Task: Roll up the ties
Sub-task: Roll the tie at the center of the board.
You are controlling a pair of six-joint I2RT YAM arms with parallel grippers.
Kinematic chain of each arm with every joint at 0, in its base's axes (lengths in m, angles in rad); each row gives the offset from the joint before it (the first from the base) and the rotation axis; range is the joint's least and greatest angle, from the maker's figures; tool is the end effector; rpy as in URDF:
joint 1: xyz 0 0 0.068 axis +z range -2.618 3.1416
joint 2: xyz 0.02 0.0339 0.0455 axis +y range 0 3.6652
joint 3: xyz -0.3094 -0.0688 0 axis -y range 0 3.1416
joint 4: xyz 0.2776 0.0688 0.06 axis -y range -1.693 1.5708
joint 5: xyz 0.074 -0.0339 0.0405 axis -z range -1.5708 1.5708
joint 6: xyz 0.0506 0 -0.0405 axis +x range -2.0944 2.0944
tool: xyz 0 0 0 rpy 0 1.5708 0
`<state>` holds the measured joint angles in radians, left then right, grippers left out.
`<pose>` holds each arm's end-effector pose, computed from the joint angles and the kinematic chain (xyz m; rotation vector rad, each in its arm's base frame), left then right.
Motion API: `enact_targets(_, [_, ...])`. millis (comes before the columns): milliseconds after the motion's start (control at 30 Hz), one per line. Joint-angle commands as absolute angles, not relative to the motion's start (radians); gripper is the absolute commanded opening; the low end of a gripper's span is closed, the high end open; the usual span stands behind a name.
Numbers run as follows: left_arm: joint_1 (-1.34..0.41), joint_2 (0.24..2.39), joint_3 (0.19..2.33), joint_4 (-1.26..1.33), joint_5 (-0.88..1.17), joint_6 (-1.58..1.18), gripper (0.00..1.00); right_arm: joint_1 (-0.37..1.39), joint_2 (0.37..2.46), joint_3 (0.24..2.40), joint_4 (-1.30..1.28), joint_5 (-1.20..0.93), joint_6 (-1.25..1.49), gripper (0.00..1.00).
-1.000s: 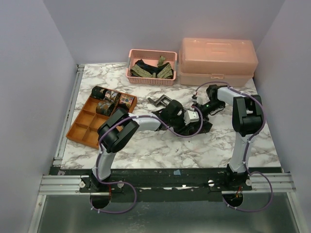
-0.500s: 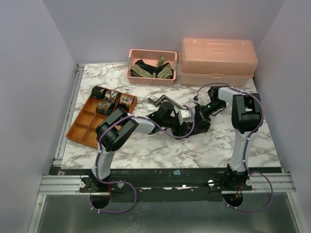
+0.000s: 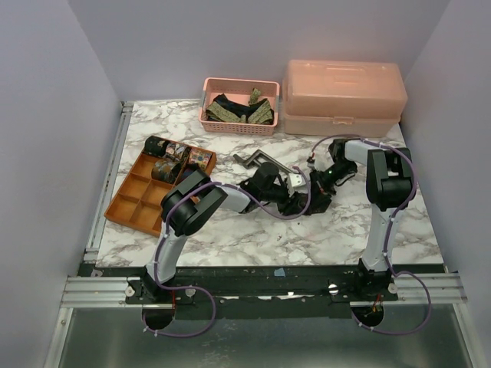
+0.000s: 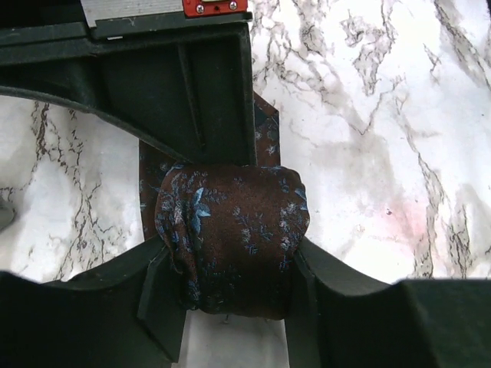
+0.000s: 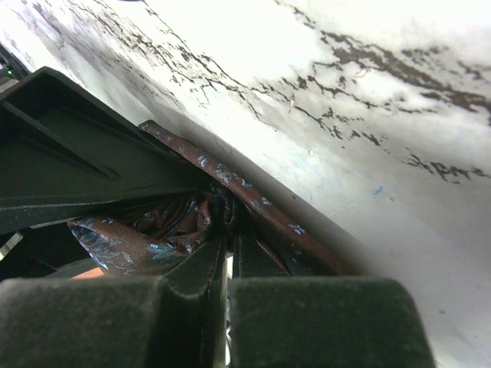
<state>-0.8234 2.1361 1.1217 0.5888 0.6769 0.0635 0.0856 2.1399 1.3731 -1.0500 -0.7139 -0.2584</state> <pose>0.3075 -0.3785 0.1239 1.2890 1.6384 -1.1506 0.3966 0.0673 0.1159 0.3487 -2.7547 -1.0601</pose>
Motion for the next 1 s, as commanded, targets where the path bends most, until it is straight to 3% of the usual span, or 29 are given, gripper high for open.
enact_targets(0, [-0.834,2.120,1.089,0.428,0.569,0.166,0.19,0.092,2.169,1.400,-0.930,-0.537,-0.299,0.06])
enact_targets(200, [-0.840,2.075,1.046,0.272,0.464,0.266,0.11,0.039,2.110,1.492,-1.137,-0.697,-0.313,0.50])
enact_targets(267, [-0.843,2.078,1.058,0.230,0.446,0.272,0.11,0.028,2.093,1.496,-1.205,-0.778,-0.337,0.59])
enact_targets(400, [-0.854,2.086,1.088,0.182,0.428,0.278,0.11,0.034,2.081,1.463,-1.273,-0.929,-0.364,0.69])
enact_targets(567, [-0.861,2.100,1.125,0.150,0.426,0.272,0.12,0.064,2.109,1.451,-1.262,-0.969,-0.356,0.71])
enact_targets(633, [-0.861,2.104,1.136,0.139,0.426,0.267,0.13,0.073,2.121,1.460,-1.253,-0.950,-0.351,0.68])
enact_targets(667, [-0.862,2.105,1.139,0.134,0.430,0.265,0.14,0.077,2.128,1.462,-1.241,-0.926,-0.347,0.61])
enact_targets(733, [-0.862,2.100,1.140,0.135,0.441,0.256,0.20,0.078,2.143,1.453,-1.199,-0.841,-0.339,0.38])
enact_targets(833, [-0.853,2.082,1.125,0.179,0.506,0.231,0.42,0.074,2.177,1.434,-1.147,-0.701,-0.361,0.04])
enact_targets(900, [-0.839,2.067,1.108,0.254,0.579,0.204,0.54,0.064,2.192,1.427,-1.103,-0.642,-0.369,0.00])
enact_targets(967, [-0.836,2.062,1.110,0.324,0.618,0.180,0.60,0.054,2.208,1.437,-1.082,-0.614,-0.380,0.00])
